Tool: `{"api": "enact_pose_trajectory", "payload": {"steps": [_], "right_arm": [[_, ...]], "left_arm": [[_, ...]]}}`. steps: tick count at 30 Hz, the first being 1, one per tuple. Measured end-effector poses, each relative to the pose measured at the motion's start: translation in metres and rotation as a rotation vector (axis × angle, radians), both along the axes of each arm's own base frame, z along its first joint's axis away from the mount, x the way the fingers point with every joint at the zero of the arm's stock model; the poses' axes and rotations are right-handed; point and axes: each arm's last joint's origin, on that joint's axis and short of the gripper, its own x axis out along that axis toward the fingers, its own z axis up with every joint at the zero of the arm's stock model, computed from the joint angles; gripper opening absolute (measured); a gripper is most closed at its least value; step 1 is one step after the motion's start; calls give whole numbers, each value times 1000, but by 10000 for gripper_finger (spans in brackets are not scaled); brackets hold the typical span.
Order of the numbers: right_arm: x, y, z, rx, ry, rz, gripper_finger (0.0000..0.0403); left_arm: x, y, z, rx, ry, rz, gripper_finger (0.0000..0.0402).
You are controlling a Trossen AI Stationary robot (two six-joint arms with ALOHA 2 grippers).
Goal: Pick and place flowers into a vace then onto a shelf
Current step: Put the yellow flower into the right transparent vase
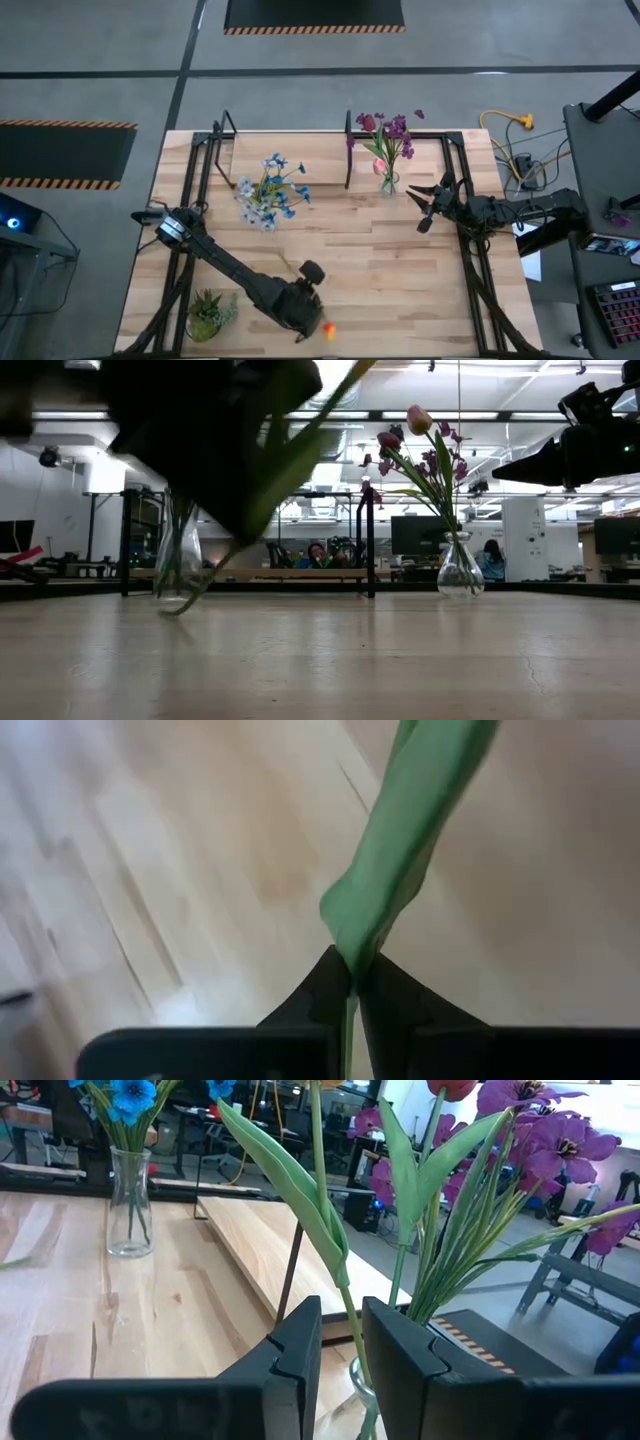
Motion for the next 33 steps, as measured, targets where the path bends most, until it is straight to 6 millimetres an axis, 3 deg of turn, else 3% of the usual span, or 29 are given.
{"api": "enact_pose_trajectory", "payload": {"steps": [6,12,16,20,26,33], "right_arm": [[0,0,2,3,-21,8,68],[2,3,7,2,-76,118,72],[3,8,9,1,-90,303,103],[4,15,11,5,-116,547,158],[1,20,27,23,-286,749,234],[-1,22,32,-4,-334,810,270]], "left_arm": [[24,1,32,-237,-250,306,1],[40,4,54,-252,-515,363,1],[40,10,73,-274,-633,432,0],[40,15,90,-258,-783,531,0],[51,33,94,-316,-855,636,0],[64,58,87,-358,-924,717,0]]}}
